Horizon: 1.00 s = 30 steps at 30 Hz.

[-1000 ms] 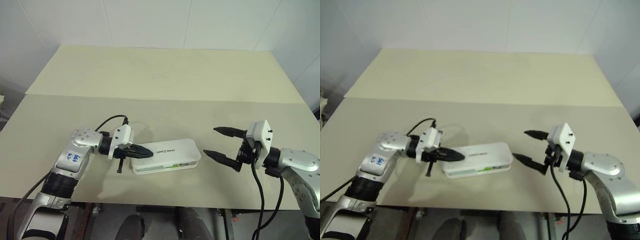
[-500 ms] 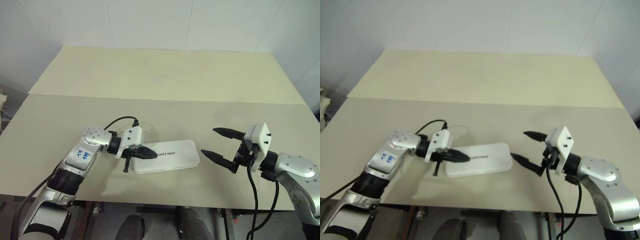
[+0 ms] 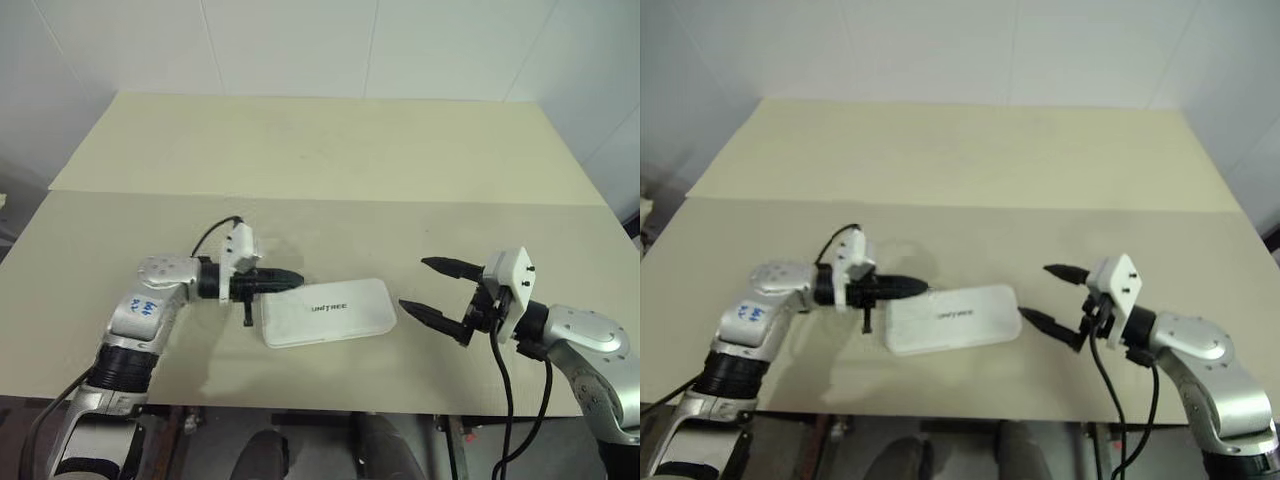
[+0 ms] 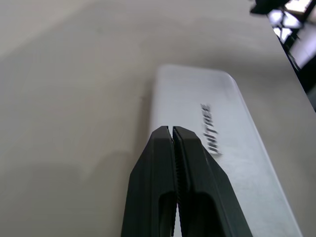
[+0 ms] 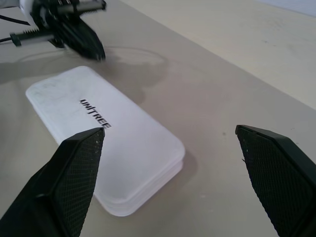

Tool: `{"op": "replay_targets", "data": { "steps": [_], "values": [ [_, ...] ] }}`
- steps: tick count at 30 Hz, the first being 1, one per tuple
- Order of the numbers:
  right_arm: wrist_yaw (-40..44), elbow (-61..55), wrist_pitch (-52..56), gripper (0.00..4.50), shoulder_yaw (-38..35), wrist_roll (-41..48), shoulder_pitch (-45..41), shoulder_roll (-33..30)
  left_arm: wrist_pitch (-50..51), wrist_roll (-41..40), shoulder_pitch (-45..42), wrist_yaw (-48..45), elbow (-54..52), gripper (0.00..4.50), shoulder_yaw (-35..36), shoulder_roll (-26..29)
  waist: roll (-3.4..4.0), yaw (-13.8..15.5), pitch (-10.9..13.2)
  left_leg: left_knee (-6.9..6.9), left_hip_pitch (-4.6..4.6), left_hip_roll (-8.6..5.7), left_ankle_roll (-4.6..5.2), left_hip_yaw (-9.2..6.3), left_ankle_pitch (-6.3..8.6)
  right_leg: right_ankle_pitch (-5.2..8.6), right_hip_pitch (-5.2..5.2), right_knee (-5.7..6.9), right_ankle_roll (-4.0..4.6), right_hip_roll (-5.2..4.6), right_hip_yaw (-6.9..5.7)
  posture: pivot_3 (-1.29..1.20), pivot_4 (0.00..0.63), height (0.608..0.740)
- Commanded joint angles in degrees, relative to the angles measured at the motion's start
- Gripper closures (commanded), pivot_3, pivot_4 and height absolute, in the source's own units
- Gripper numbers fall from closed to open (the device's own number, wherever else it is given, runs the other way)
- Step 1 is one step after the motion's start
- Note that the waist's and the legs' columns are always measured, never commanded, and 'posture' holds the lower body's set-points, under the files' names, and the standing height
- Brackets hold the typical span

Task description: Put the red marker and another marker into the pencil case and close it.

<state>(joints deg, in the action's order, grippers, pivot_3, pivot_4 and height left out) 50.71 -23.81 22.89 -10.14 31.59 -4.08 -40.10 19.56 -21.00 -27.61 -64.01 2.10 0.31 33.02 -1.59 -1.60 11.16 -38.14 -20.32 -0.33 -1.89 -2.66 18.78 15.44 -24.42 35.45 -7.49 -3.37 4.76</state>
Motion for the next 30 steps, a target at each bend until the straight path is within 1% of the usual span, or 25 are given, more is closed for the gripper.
{"op": "replay_targets", "data": {
  "steps": [1,3,4,6,9,12,15,17,19,23,26,30],
  "values": [
    [1.8,1.4,-1.6,0.00,-1.7,0.6,-1.5,-1.2,-2.8,-2.9,1.2,1.6,-0.9,4.45,6.5,1.3,0.00,0.0,0.0,0.00,-0.01,0.00,0.00,0.00,0.00,0.00,0.00,-0.01,0.00,-0.01,-0.02,0.00,0.150,0.740],
    [2.5,3.2,-2.5,0.00,-1.8,-0.3,-2.7,-1.7,-4.5,-4.1,4.3,0.5,-0.2,4.45,11.3,4.4,0.00,-0.1,0.0,0.02,-0.01,-0.01,0.00,0.00,0.00,0.00,0.00,-0.02,0.00,-0.04,0.00,0.00,0.150,0.740],
    [2.6,4.3,-2.9,0.00,-2.2,-0.5,-3.3,-1.8,-4.6,-5.0,6.1,0.2,-0.3,4.27,13.6,5.6,0.00,-0.3,0.0,0.04,0.00,0.01,0.00,0.00,0.01,0.00,-0.04,-0.02,0.00,-0.03,0.05,0.00,0.150,0.740],
    [2.8,6.0,-4.4,0.00,-2.9,-1.0,-3.8,-2.0,-4.8,-6.2,8.2,0.3,-0.9,3.83,15.6,6.6,0.00,-0.2,0.0,0.13,0.02,0.04,0.01,-0.02,0.02,0.00,-0.07,-0.06,0.01,-0.02,0.12,0.00,0.150,0.740],
    [3.1,9.6,-7.3,0.00,-5.3,-1.0,-5.0,-2.0,-3.5,-7.4,10.2,0.2,-3.3,2.87,15.7,6.8,0.00,0.3,0.0,0.11,-0.01,0.04,0.01,0.01,0.01,0.01,-0.03,-0.12,0.01,-0.12,0.00,0.00,0.150,0.740],
    [3.2,12.8,-10.9,0.00,-7.1,-2.7,-5.9,-2.9,-5.4,-7.1,9.9,0.0,-3.1,1.82,15.5,6.9,-0.02,0.8,0.0,0.04,-0.10,0.05,0.02,0.05,0.01,-0.02,-0.01,-0.17,-0.04,-0.19,-0.06,0.00,0.150,0.740],
    [4.7,13.8,-11.6,0.00,-7.9,-2.3,-5.6,-3.6,-6.1,-6.7,9.1,0.9,-3.1,0.81,15.0,6.5,-0.02,0.8,0.0,0.07,-0.10,0.03,0.02,0.09,0.01,-0.02,-0.02,-0.19,-0.03,-0.15,-0.08,0.00,0.150,0.740],
    [5.4,10.4,-10.1,0.00,-8.6,-1.2,-3.3,-4.7,-6.2,-7.4,7.4,-0.3,-1.8,0.08,14.6,6.7,-0.02,0.9,0.0,0.10,-0.11,0.03,0.01,0.09,0.01,0.00,-0.03,-0.19,0.00,-0.10,-0.15,0.00,0.150,0.740],
    [6.5,7.8,-8.8,0.00,-10.2,-0.4,-0.5,-6.5,-6.0,-7.3,5.8,-1.0,-1.0,0.04,13.8,6.9,-0.01,1.1,0.0,0.12,-0.12,0.02,0.00,0.06,0.01,0.02,-0.03,-0.19,0.03,-0.08,-0.22,0.00,0.150,0.740],
    [7.5,6.4,-7.3,0.00,-14.6,0.8,3.4,-9.3,-6.4,-6.4,4.6,-1.4,-0.5,0.04,12.7,6.8,-0.01,1.3,0.0,0.11,-0.11,-0.02,0.01,0.11,0.01,0.00,-0.02,-0.21,0.01,-0.12,-0.14,0.00,0.150,0.740],
    [8.3,7.2,-6.9,0.00,-16.3,1.3,3.7,-10.8,-6.1,-5.8,3.4,-0.7,-0.8,0.04,10.8,6.1,-0.01,1.2,0.0,0.10,-0.09,-0.03,0.01,0.13,0.01,-0.01,-0.02,-0.21,-0.01,-0.07,-0.07,0.00,0.150,0.740],
    [8.0,7.6,-6.9,0.00,-16.0,0.8,3.2,-11.0,-5.9,-5.4,2.5,-0.7,-0.3,0.04,8.8,5.9,-0.02,1.2,0.0,0.07,-0.06,0.00,-0.01,0.13,0.00,-0.02,-0.01,-0.12,0.03,0.00,-0.11,0.00,0.150,0.740]
  ]
}}
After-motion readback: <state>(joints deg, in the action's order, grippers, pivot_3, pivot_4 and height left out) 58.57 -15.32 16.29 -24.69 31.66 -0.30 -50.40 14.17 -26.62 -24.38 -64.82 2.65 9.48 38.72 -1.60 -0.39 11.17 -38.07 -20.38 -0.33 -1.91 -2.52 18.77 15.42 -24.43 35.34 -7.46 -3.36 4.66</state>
